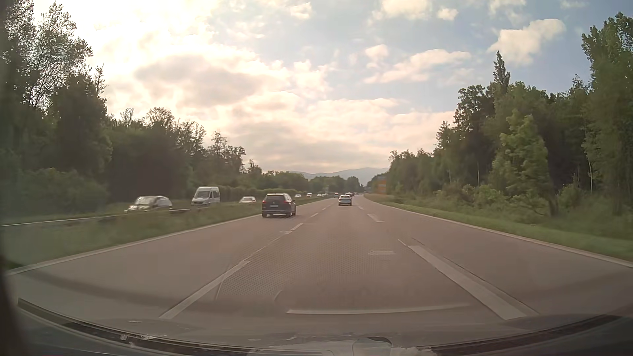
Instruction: Follow the waypoints while adhering to traffic rules and regulations
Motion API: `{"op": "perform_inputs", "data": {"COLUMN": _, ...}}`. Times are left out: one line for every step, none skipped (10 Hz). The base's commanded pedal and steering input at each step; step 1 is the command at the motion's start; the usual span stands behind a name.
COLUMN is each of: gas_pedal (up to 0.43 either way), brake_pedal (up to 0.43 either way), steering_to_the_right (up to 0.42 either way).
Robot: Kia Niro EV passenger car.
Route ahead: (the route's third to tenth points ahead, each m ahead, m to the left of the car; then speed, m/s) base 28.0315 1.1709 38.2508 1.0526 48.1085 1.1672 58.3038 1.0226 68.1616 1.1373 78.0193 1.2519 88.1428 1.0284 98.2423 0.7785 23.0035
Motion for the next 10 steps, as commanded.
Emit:
{"op": "perform_inputs", "data": {"gas_pedal": 0.15, "brake_pedal": 0.0, "steering_to_the_right": 0.001}}
{"op": "perform_inputs", "data": {"gas_pedal": 0.15, "brake_pedal": 0.0, "steering_to_the_right": 0.001}}
{"op": "perform_inputs", "data": {"gas_pedal": 0.15, "brake_pedal": 0.0, "steering_to_the_right": 0.0}}
{"op": "perform_inputs", "data": {"gas_pedal": 0.15, "brake_pedal": 0.0, "steering_to_the_right": 0.0}}
{"op": "perform_inputs", "data": {"gas_pedal": 0.15, "brake_pedal": 0.0, "steering_to_the_right": 0.0}}
{"op": "perform_inputs", "data": {"gas_pedal": 0.157, "brake_pedal": 0.0, "steering_to_the_right": 0.001}}
{"op": "perform_inputs", "data": {"gas_pedal": 0.157, "brake_pedal": 0.0, "steering_to_the_right": 0.001}}
{"op": "perform_inputs", "data": {"gas_pedal": 0.157, "brake_pedal": 0.0, "steering_to_the_right": 0.0}}
{"op": "perform_inputs", "data": {"gas_pedal": 0.157, "brake_pedal": 0.0, "steering_to_the_right": 0.001}}
{"op": "perform_inputs", "data": {"gas_pedal": 0.157, "brake_pedal": 0.0, "steering_to_the_right": 0.001}}
